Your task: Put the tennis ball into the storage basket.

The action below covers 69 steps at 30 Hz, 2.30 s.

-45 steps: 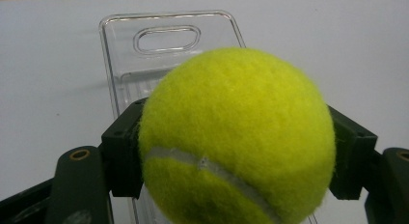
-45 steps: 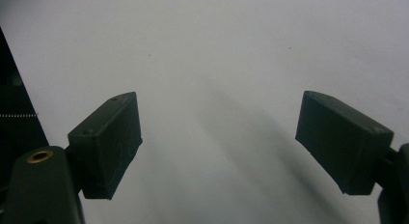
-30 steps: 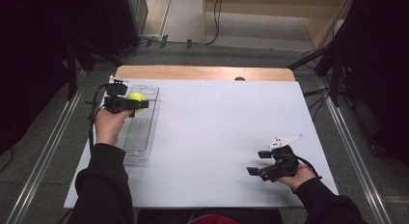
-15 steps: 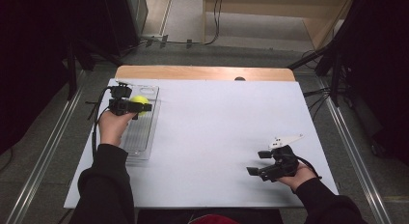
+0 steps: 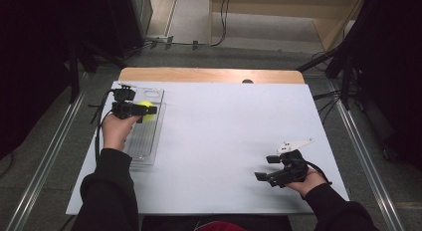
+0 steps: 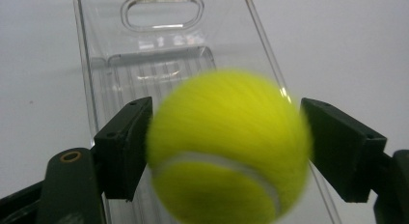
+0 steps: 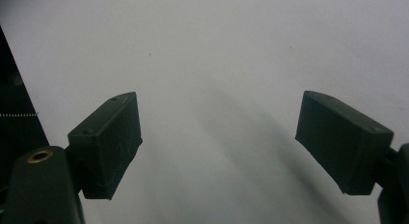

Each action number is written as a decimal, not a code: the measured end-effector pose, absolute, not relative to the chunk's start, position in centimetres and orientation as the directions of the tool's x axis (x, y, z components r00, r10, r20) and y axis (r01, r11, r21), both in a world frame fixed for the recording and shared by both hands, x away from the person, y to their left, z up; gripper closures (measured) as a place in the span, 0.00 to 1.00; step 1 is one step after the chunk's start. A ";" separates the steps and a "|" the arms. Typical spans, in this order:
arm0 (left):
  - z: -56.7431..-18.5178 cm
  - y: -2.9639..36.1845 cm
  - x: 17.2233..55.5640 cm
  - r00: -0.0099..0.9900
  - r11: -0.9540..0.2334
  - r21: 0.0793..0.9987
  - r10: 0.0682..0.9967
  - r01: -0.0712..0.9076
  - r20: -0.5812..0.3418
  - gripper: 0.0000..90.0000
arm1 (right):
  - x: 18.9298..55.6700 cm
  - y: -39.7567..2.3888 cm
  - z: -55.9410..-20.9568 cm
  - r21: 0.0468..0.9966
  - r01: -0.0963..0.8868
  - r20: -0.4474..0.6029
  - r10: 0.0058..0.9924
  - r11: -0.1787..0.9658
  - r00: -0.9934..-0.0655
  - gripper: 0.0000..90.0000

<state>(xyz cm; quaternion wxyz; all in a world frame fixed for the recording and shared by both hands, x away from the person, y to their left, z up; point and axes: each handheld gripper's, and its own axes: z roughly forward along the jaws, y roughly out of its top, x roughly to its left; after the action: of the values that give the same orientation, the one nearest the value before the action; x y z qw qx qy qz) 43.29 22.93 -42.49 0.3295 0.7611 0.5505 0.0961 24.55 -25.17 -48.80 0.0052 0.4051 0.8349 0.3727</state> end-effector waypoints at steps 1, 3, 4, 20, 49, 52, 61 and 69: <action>-42.3 23.0 43.2 0.376 -0.169 0.615 0.899 0.770 -0.223 0.25 | 24.5 -25.2 -48.8 0.627 0.672 0.293 0.680 0.394 -0.672 0.16; -41.9 23.0 43.1 0.379 -0.169 0.624 0.899 0.763 -0.220 0.25 | 24.5 -25.2 -48.8 0.627 0.672 0.293 0.680 0.394 -0.672 0.16; -41.8 23.0 43.1 0.380 -0.168 0.626 0.898 0.762 -0.222 0.25 | 24.5 -25.2 -48.8 0.627 0.672 0.293 0.681 0.394 -0.672 0.16; -39.7 23.1 42.7 0.398 -0.152 0.651 0.883 0.744 -0.249 0.24 | 24.6 -25.2 -48.8 0.626 0.674 0.295 0.682 0.392 -0.670 0.16; -39.4 19.1 42.4 0.490 -0.224 0.618 0.818 0.753 -0.301 0.24 | 24.5 -25.3 -48.7 0.630 0.669 0.290 0.680 0.395 -0.674 0.16; -39.4 18.8 42.4 0.499 -0.231 0.616 0.811 0.753 -0.305 0.24 | 24.5 -25.3 -48.7 0.630 0.670 0.290 0.681 0.394 -0.673 0.16; -39.4 18.0 42.1 0.527 -0.261 0.609 0.792 0.749 -0.309 0.24 | 24.4 -25.3 -48.7 0.630 0.670 0.289 0.682 0.393 -0.672 0.16; -39.3 17.0 41.6 0.563 -0.288 0.610 0.761 0.738 -0.322 0.24 | 24.4 -25.4 -48.7 0.632 0.670 0.289 0.683 0.390 -0.671 0.16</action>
<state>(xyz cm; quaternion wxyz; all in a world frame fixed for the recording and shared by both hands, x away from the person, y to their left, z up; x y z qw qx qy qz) 41.59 16.98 -39.26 0.3710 0.8025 0.4670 0.0151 24.39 -25.43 -48.68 0.0088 0.4058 0.8336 0.3747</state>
